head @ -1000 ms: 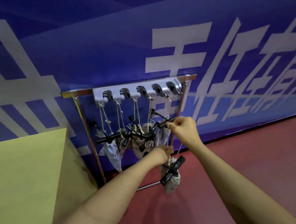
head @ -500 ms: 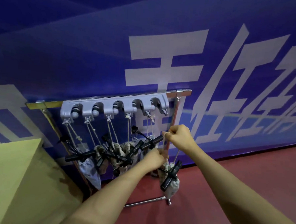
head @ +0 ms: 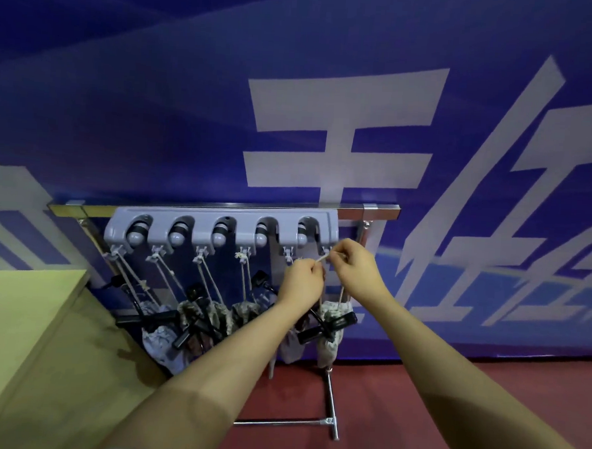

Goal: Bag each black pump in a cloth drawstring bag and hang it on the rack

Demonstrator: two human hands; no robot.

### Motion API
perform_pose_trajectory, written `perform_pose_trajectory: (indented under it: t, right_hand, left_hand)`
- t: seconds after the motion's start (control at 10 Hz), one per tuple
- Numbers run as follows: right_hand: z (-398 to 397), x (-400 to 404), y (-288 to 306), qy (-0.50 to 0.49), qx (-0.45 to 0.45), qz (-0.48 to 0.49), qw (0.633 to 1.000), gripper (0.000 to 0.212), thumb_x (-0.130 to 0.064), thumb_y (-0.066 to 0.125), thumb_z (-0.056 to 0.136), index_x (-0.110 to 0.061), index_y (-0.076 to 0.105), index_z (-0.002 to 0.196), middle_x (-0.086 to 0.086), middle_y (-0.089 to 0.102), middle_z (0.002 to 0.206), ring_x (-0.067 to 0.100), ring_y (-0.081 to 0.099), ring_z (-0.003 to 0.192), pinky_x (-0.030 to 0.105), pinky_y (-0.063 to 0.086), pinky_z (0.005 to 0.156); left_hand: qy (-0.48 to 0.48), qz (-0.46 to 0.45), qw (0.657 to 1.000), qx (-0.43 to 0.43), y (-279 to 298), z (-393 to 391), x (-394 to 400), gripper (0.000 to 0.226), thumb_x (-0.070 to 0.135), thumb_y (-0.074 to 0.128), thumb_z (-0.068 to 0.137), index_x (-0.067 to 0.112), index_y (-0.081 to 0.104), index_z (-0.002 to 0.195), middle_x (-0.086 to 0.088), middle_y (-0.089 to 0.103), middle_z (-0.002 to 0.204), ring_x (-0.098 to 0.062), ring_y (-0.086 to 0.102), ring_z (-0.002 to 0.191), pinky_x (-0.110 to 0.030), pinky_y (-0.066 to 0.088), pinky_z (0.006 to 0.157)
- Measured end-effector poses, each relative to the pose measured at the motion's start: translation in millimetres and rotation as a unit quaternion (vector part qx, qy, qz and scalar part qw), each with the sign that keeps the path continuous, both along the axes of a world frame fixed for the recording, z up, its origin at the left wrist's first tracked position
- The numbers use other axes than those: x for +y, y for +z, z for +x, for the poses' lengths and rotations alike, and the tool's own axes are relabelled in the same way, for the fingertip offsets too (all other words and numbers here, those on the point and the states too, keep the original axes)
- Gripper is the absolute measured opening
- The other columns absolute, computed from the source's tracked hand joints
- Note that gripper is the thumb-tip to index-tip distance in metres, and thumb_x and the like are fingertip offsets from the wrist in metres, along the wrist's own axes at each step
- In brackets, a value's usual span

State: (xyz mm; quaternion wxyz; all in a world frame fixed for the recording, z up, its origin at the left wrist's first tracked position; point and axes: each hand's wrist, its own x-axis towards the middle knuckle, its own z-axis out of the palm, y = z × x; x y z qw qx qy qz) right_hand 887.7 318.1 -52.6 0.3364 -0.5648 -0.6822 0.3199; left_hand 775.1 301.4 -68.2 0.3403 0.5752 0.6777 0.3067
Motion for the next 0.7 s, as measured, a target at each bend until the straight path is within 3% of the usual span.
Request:
perform_pose_trajectory:
  t: [0.1,0.2,0.3,0.4,0.5,0.6,0.7]
  right_hand:
    - [1.0,15.2,-11.3,-0.022,-0.020,-0.005,1.000,0.015,-0.005,0.046,0.097,-0.008,0.052,0.083,-0.005,0.046,0.069,0.007,0.041,0.060,0.015,0.030,0.052]
    - [2.9,19.7,-21.4,-0.013,-0.055,-0.045,0.997,0.016,-0.010,0.048,0.098,-0.008,0.051,0.082,0.006,0.052,0.074,0.014,0.044,0.062,0.029,0.036,0.064]
    - [3.1,17.9,-24.0,-0.008,-0.067,-0.052,0.996,0.015,-0.014,0.049,0.098,-0.008,0.051,0.085,0.013,0.059,0.080,0.023,0.052,0.071,0.031,0.039,0.066]
    - [3.8,12.3,-23.9,-0.015,-0.070,-0.049,0.996,0.014,-0.014,0.048,0.098,-0.005,0.057,0.095,0.012,0.063,0.090,0.025,0.057,0.080,0.034,0.046,0.070]
    - [4.5,5.8,-18.3,-0.036,-0.055,-0.039,0.997,0.016,-0.013,0.048,0.096,-0.005,0.062,0.100,0.005,0.062,0.090,0.022,0.057,0.084,0.036,0.049,0.076]
    - [1.7,-1.8,-11.9,-0.052,-0.030,-0.025,0.998,0.014,-0.016,0.048,0.096,-0.010,0.059,0.089,0.008,0.064,0.084,0.022,0.056,0.076,0.036,0.047,0.068]
    - [-7.4,-6.0,1.9,-0.061,-0.008,0.014,0.998,0.014,-0.017,0.048,0.095,-0.014,0.056,0.085,0.002,0.059,0.074,0.019,0.053,0.068,0.034,0.044,0.064]
  left_hand:
    - [0.017,-0.027,0.999,0.010,-7.3,3.7,15.7,0.040,0.018,0.040,0.098,0.008,0.051,0.062,-0.012,0.054,0.062,-0.026,0.047,0.059,-0.032,0.035,0.058]
    - [-0.005,-0.073,0.997,0.027,-16.8,4.2,19.9,0.035,0.014,0.041,0.097,0.005,0.057,0.067,-0.013,0.053,0.064,-0.029,0.049,0.067,-0.032,0.036,0.061]
    - [-0.022,-0.090,0.995,0.031,-21.5,1.9,20.0,0.030,0.016,0.041,0.098,0.003,0.066,0.087,-0.021,0.065,0.089,-0.033,0.056,0.079,-0.032,0.039,0.065]
    - [-0.031,-0.087,0.995,0.038,-21.1,1.5,16.5,0.028,0.016,0.040,0.099,0.002,0.064,0.095,-0.022,0.065,0.101,-0.033,0.061,0.091,-0.037,0.046,0.073]
    - [-0.038,-0.099,0.993,0.045,-16.3,0.0,10.5,0.025,0.013,0.040,0.097,0.002,0.060,0.106,-0.020,0.063,0.105,-0.031,0.058,0.091,-0.036,0.047,0.078]
    - [-0.056,-0.096,0.992,0.060,-7.4,-8.5,2.3,0.017,0.010,0.039,0.094,0.010,0.054,0.089,-0.014,0.056,0.094,-0.028,0.052,0.079,-0.030,0.038,0.069]
    - [-0.032,-0.044,0.998,0.026,7.7,-24.8,-0.8,0.016,0.014,0.042,0.094,0.015,0.056,0.086,-0.014,0.067,0.105,-0.031,0.064,0.092,-0.036,0.053,0.080]
